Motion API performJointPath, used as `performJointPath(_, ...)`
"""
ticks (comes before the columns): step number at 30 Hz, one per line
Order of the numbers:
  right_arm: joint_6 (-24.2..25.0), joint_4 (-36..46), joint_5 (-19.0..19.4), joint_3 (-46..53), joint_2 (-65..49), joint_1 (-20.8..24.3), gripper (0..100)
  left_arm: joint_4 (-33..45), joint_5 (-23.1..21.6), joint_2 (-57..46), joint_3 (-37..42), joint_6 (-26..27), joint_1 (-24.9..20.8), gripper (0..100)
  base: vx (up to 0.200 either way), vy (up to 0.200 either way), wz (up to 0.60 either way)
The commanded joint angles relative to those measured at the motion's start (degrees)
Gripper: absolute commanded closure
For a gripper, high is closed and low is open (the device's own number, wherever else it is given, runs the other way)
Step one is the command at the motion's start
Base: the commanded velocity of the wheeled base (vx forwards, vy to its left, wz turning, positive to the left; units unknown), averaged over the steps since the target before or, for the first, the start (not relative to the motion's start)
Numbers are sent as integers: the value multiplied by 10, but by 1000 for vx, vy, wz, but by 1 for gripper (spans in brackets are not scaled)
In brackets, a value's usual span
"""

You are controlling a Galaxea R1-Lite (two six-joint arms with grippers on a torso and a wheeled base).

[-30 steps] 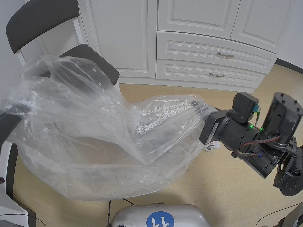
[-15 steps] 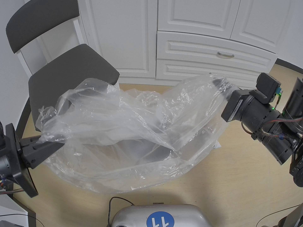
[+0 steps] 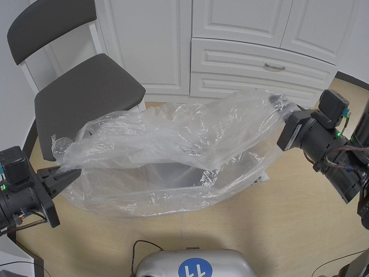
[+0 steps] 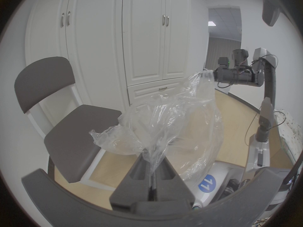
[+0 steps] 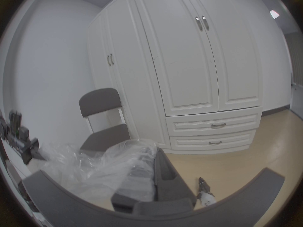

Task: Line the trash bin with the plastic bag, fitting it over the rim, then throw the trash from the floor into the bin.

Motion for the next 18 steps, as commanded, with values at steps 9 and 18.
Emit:
performJointPath(9,-83,6,-32,61,-3,-19,100,0,12,6,-6,8,55,100,0,0,0)
performJointPath(18,-99,33,-44,71,-4,-24,100,-28,5,42,-8,4,100,100,0,0,0)
